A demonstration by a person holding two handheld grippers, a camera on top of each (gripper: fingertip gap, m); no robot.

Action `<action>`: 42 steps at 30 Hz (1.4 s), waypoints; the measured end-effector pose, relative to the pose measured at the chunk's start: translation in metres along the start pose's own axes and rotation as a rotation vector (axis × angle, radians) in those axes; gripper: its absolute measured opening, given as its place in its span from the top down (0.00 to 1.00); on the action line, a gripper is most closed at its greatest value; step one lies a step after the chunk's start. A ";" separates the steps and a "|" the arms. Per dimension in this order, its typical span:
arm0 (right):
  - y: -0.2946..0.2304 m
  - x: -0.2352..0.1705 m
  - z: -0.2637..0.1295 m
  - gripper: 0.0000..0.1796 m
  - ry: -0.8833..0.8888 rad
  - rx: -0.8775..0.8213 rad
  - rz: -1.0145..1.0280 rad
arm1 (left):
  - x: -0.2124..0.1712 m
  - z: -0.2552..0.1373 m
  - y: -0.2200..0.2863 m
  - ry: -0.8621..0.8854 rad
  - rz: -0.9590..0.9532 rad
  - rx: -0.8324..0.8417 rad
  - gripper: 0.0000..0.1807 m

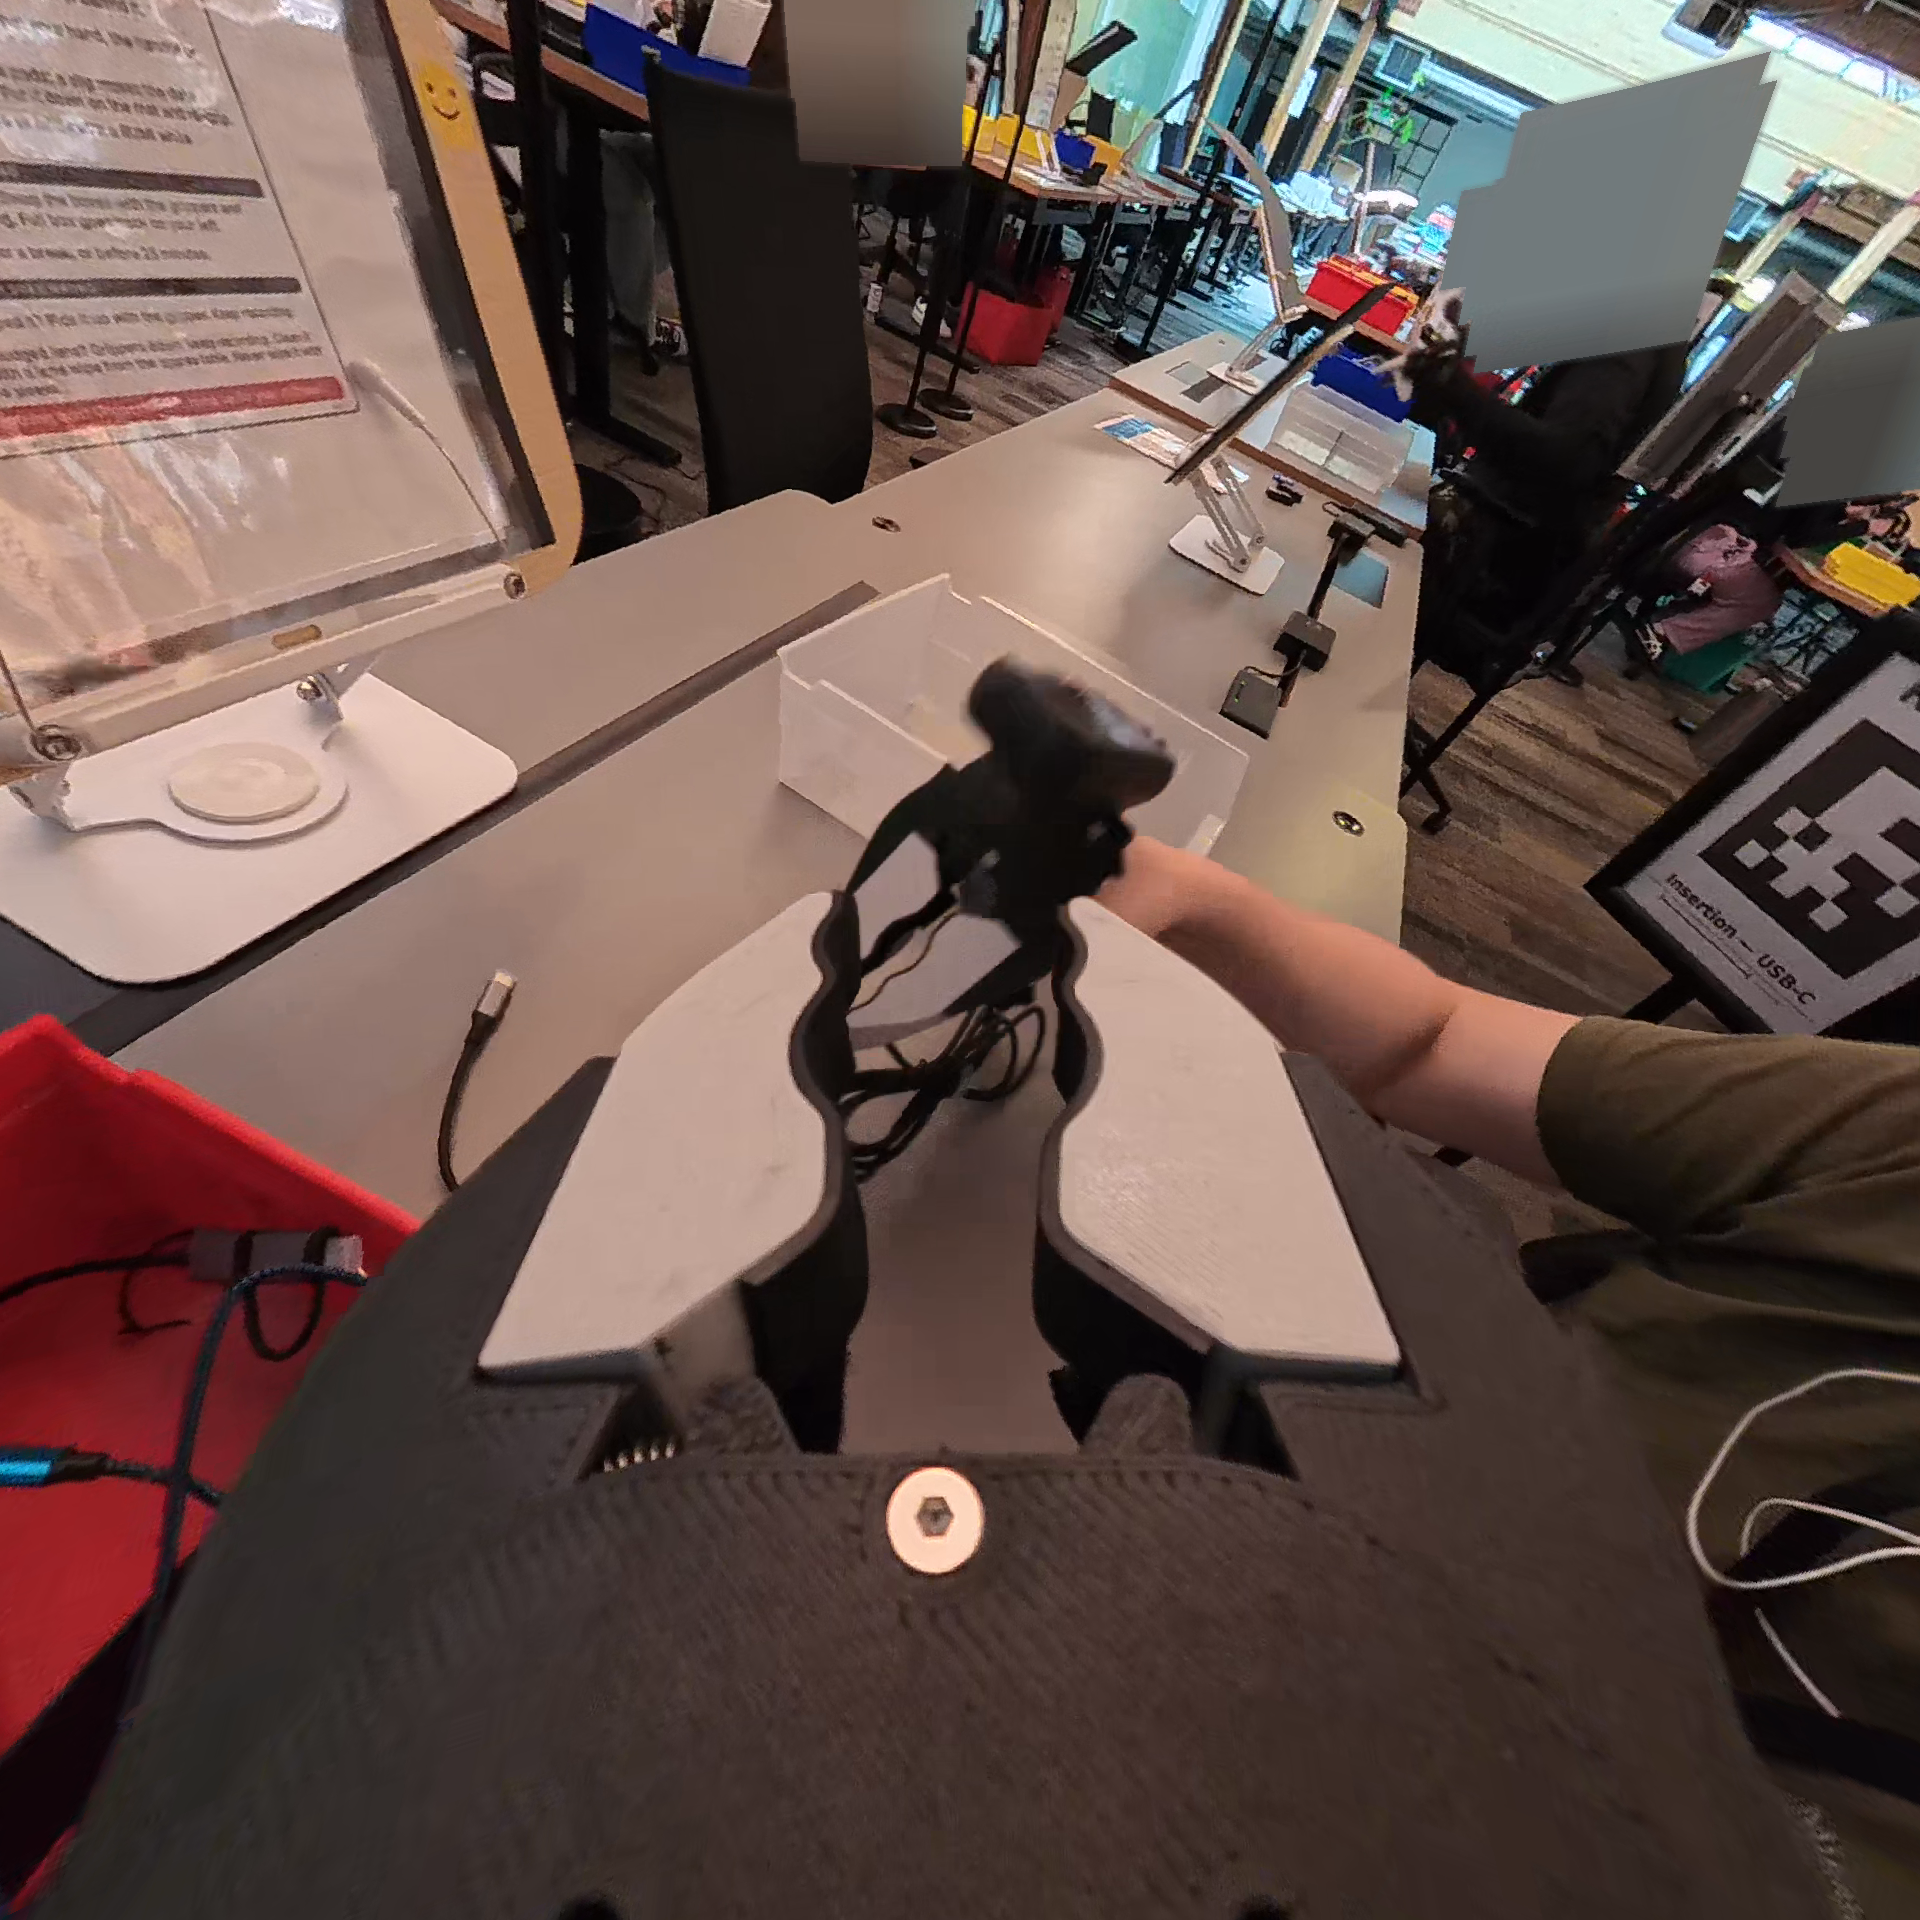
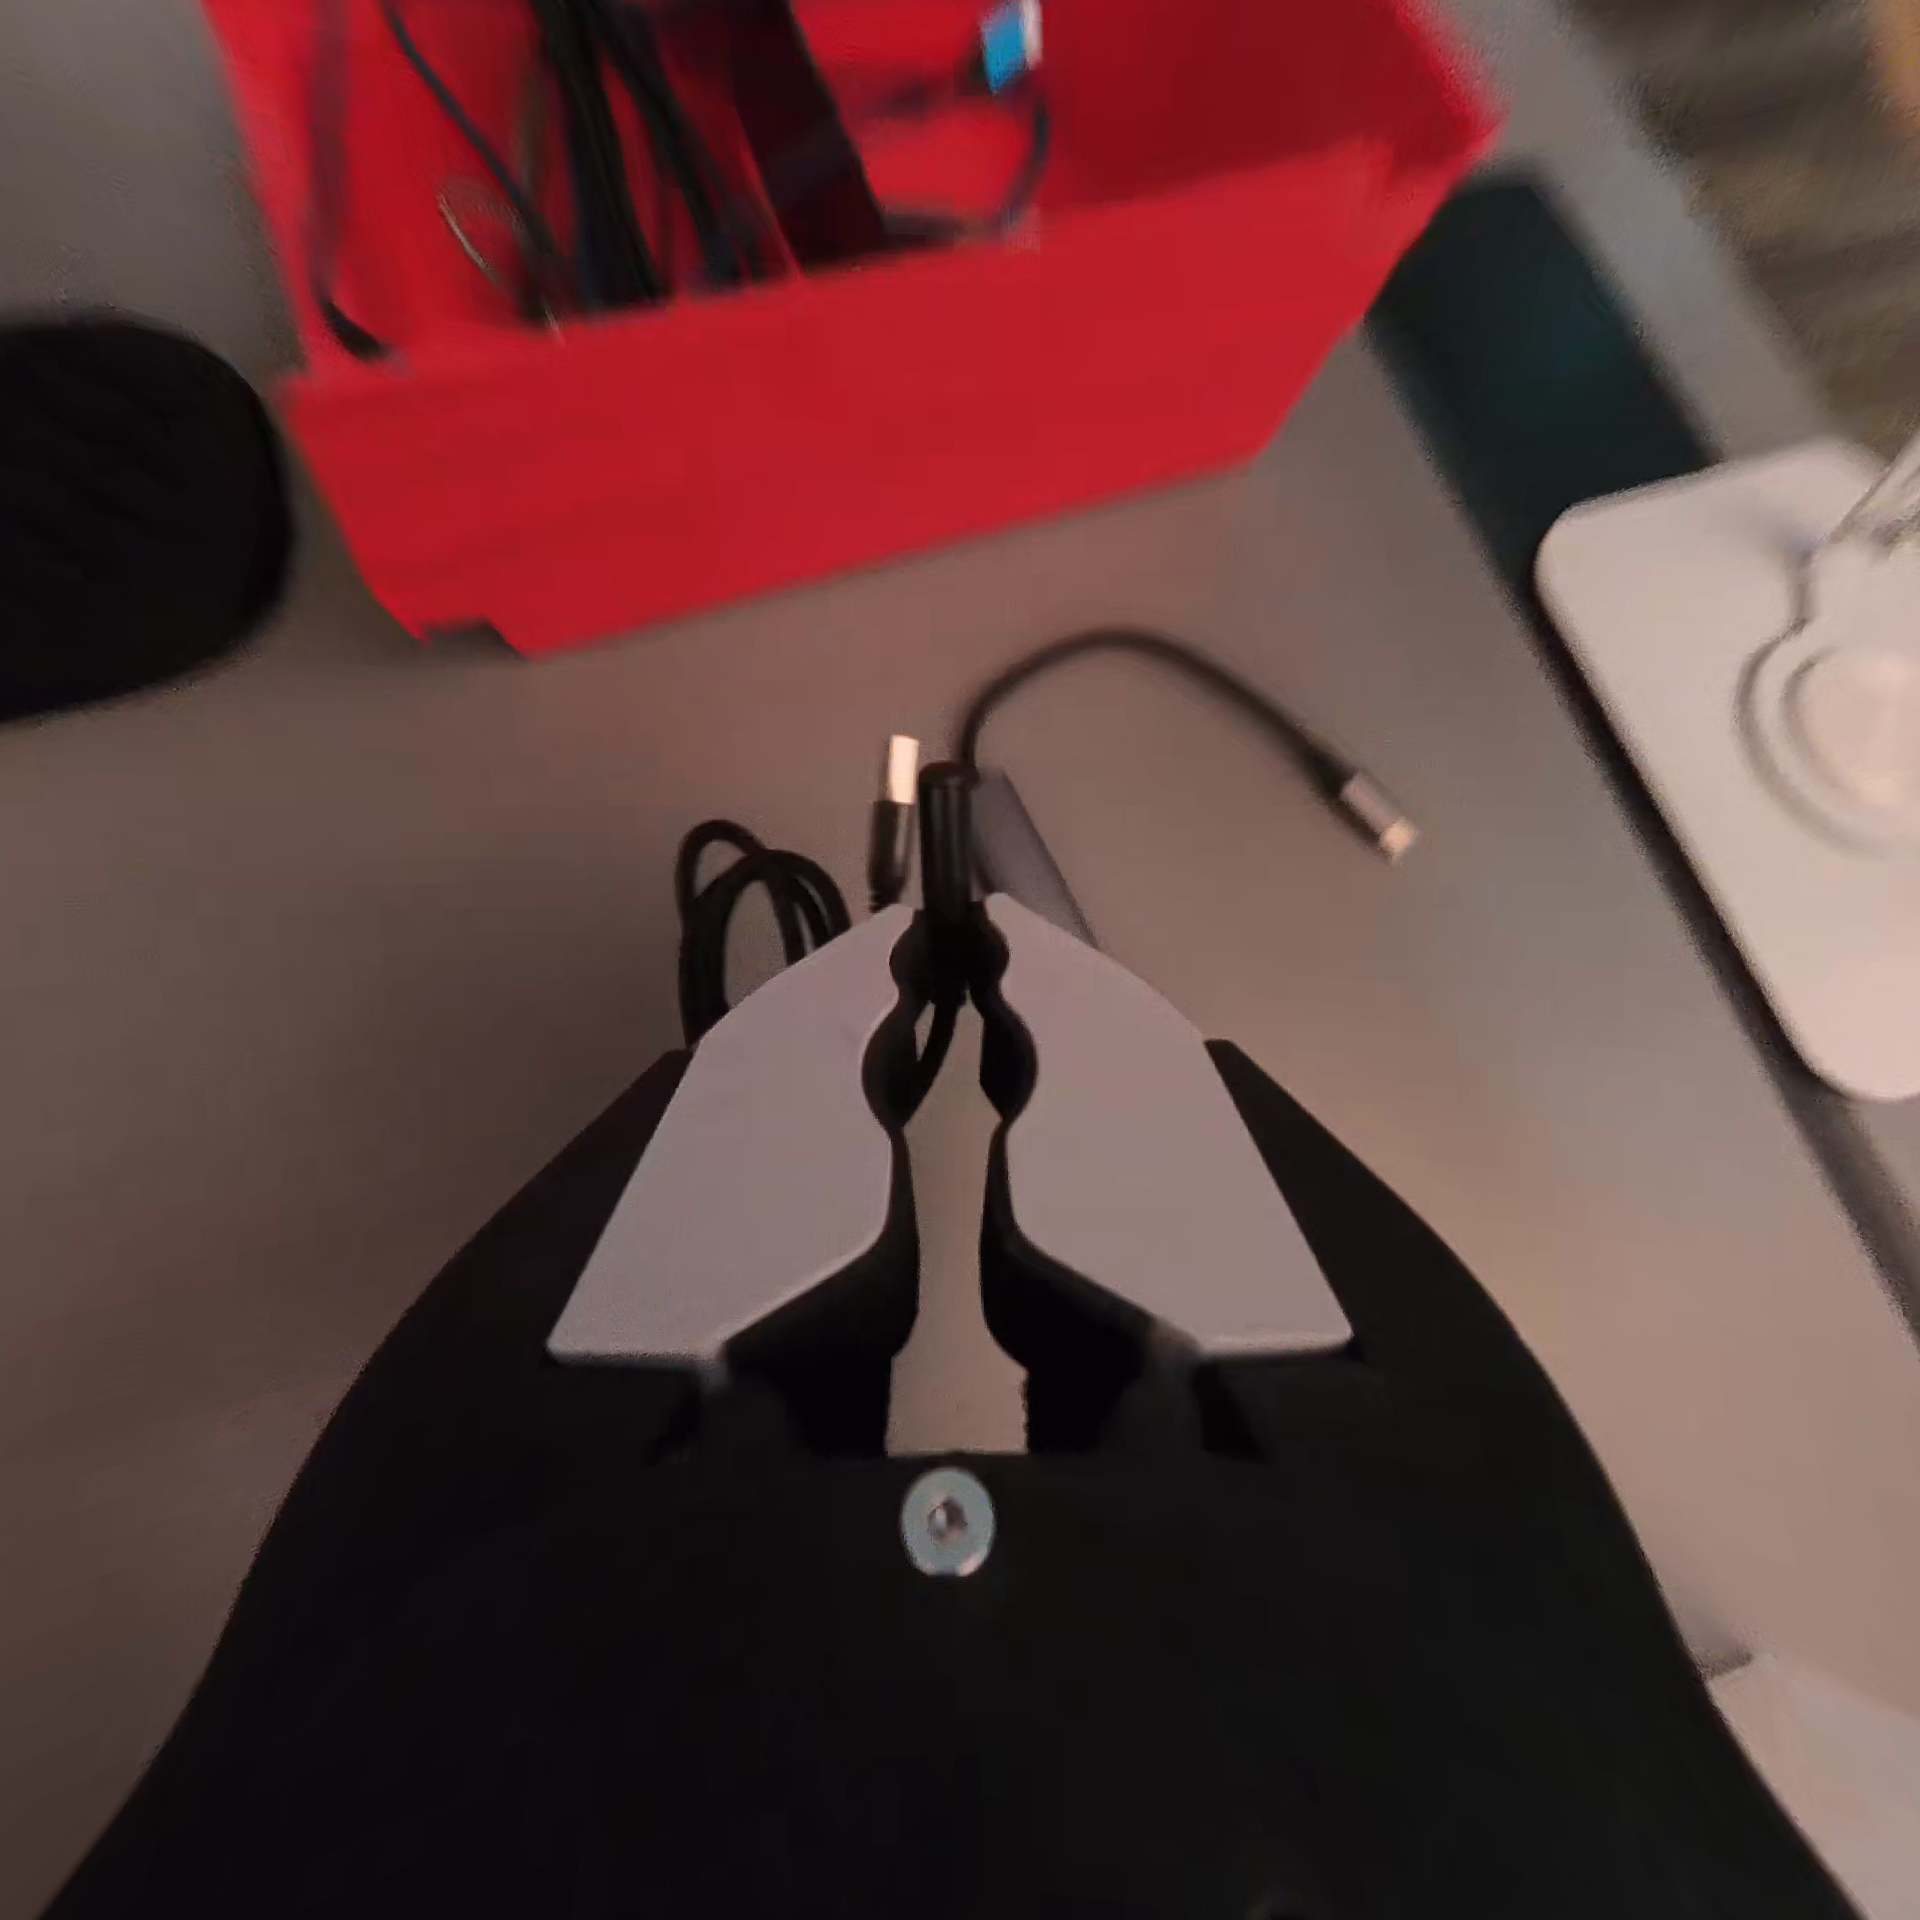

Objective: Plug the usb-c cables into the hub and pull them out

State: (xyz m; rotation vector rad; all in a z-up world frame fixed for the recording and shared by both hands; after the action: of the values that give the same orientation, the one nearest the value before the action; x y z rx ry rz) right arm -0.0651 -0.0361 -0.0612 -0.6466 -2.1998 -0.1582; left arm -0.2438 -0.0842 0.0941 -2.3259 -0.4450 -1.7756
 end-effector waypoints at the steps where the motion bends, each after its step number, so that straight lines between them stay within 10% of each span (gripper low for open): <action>1: -0.004 0.007 -0.013 0.96 0.065 0.026 -0.002 | -0.001 0.003 -0.001 0.000 0.023 -0.014 0.81; 10: -0.050 0.042 -0.095 0.96 0.427 0.222 -0.151 | -0.007 0.064 0.028 -0.009 0.306 -0.258 0.80; 16: -0.056 0.042 -0.100 0.96 0.448 0.206 -0.204 | -0.009 0.076 0.042 -0.004 0.411 -0.267 0.96; 39: -0.058 0.037 -0.102 0.95 0.448 0.358 -0.208 | -0.015 0.076 0.053 -0.106 0.516 -0.250 0.97; 42: -0.053 0.038 -0.105 0.95 0.461 0.335 -0.199 | -0.012 0.064 0.048 -0.051 0.458 -0.246 0.82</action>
State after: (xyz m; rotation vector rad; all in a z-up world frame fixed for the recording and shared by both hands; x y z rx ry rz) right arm -0.0404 -0.1004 0.0409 -0.1787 -1.7812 -0.0328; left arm -0.1717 -0.1104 0.0670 -2.3786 0.2992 -1.6189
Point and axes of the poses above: each gripper's, where its closed fingertips meet, z out along the fingers, x out of its top, y = z × x across the jaws, the point moved 7 cm from there along -z, back along the fingers, and after that the axes turned 15 degrees about z, right-handed, at the moved point
